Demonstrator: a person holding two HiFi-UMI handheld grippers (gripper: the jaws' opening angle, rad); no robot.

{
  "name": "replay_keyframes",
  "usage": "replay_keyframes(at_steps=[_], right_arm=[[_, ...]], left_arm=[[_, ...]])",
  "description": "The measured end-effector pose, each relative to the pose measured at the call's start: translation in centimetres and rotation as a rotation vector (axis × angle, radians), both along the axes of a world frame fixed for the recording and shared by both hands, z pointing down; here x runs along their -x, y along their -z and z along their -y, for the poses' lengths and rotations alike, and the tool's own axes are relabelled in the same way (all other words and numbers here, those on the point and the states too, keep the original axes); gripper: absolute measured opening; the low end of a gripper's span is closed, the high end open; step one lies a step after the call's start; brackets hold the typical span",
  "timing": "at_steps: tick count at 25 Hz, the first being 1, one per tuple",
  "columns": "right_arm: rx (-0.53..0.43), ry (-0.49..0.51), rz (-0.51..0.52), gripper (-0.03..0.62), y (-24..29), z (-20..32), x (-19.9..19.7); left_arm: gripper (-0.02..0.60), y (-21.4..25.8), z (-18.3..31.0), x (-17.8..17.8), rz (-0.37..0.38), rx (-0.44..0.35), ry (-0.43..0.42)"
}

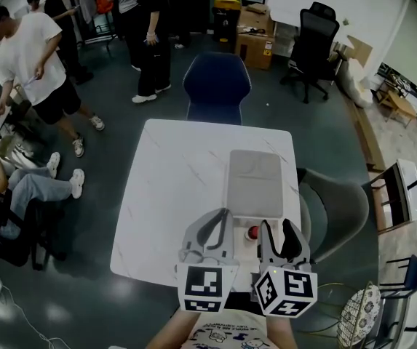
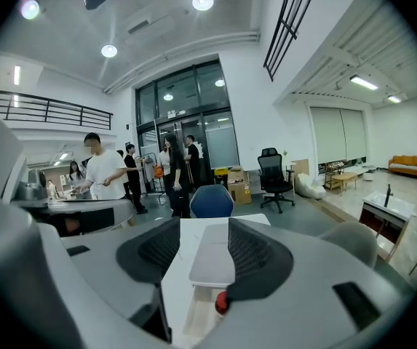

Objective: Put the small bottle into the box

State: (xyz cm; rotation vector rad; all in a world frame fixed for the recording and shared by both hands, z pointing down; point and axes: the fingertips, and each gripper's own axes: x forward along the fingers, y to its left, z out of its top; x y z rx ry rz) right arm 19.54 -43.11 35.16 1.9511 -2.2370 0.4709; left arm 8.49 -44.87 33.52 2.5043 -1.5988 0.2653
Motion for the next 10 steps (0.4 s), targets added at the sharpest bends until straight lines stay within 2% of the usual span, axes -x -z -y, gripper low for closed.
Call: replay_keyframes(at_steps=[10], right_arm=[[0.001, 0.007, -0.006, 0.216, 0.13, 0.11, 0.49]], left_arm=[[0.02, 0.53, 0.3, 0.04, 0.0, -0.009, -0.006]])
